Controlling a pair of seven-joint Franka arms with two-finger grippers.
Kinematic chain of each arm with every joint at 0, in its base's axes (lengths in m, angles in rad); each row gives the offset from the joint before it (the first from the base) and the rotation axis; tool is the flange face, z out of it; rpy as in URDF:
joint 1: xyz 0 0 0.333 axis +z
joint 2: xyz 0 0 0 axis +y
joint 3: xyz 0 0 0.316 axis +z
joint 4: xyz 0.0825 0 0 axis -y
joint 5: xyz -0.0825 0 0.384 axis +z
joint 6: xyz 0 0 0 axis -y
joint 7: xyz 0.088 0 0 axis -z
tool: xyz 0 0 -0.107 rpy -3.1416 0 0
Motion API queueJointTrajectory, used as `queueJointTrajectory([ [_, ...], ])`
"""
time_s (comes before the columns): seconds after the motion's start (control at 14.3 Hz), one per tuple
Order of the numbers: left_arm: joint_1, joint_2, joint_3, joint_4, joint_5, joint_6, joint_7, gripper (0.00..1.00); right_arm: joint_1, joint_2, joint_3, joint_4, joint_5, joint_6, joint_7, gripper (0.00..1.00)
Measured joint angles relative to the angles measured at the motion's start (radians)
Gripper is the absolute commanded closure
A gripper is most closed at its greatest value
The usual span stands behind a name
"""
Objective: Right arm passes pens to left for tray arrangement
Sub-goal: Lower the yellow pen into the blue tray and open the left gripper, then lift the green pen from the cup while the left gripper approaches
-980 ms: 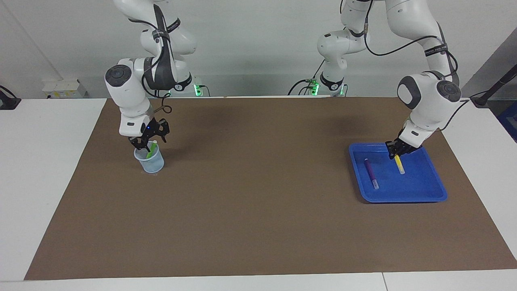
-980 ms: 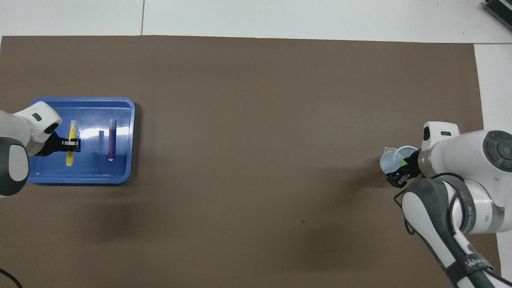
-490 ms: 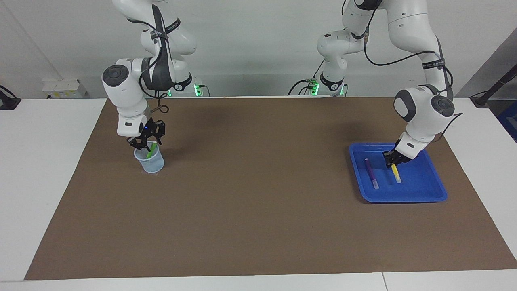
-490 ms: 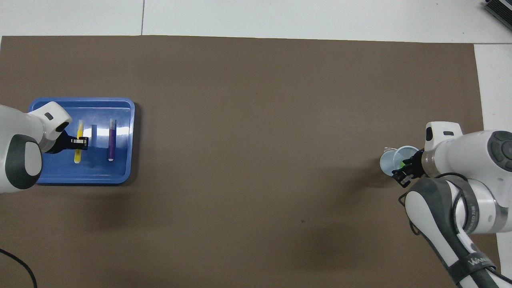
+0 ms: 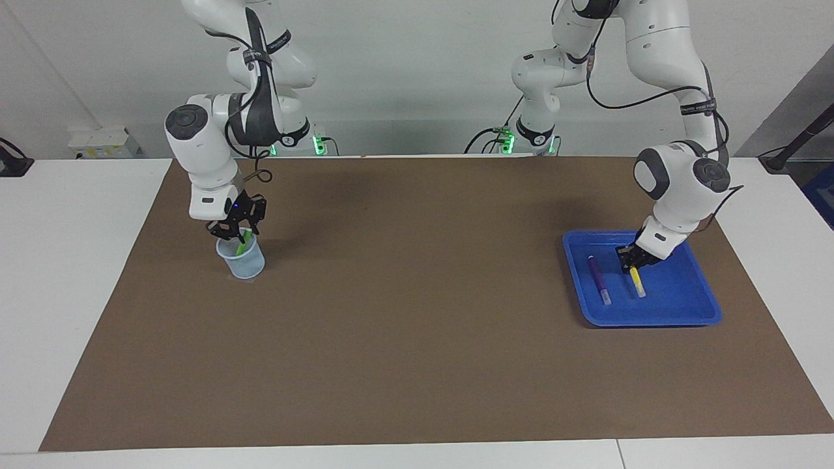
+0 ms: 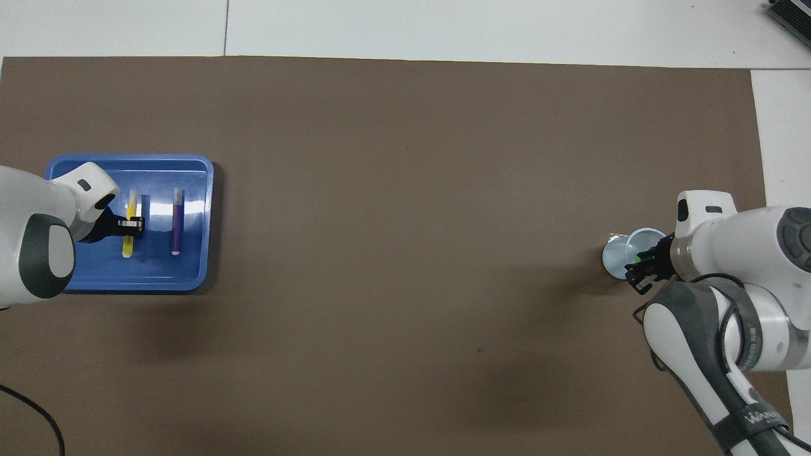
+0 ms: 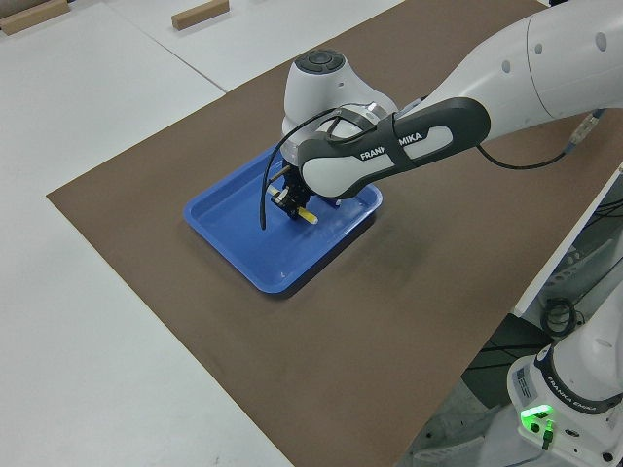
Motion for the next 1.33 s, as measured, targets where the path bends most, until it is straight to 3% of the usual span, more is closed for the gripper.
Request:
queueJointTrajectory([
  [0.14, 0.000, -0.001, -0.001, -0.004, 0.000, 0.010, 0.002, 0.40, 0.000, 0.000, 0.000, 0.000, 0.000, 0.000, 0.000, 0.92],
  [0.21, 0.000, -0.001, -0.001, -0.004, 0.001, 0.014, 0.003, 0.40, 0.000, 0.000, 0.000, 0.000, 0.000, -0.002, 0.000, 1.00],
  [0.56, 0.000, 0.004, -0.010, 0.004, 0.002, -0.002, 0.003, 0.40, 0.000, -0.001, 0.001, 0.028, 0.000, -0.048, 0.000, 1.00],
  [0.91, -0.002, -0.003, -0.017, 0.148, -0.001, -0.249, 0.002, 0.35, 0.002, 0.001, 0.004, 0.076, 0.000, -0.126, -0.001, 1.00],
  [0.98, -0.002, -0.007, -0.018, 0.176, -0.009, -0.293, 0.001, 0.31, 0.005, 0.001, 0.006, 0.102, 0.000, -0.163, -0.001, 1.00],
  [1.12, -0.003, -0.015, -0.021, 0.223, -0.035, -0.373, -0.016, 0.05, 0.009, 0.000, 0.011, 0.169, -0.001, -0.246, -0.004, 1.00],
  [1.19, -0.006, -0.022, -0.023, 0.246, -0.041, -0.417, -0.045, 0.00, 0.018, 0.000, 0.013, 0.213, -0.001, -0.293, -0.006, 1.00],
  [1.33, -0.026, -0.041, -0.034, 0.282, -0.048, -0.487, -0.135, 0.00, 0.039, -0.001, 0.015, 0.312, -0.003, -0.399, -0.006, 1.00],
])
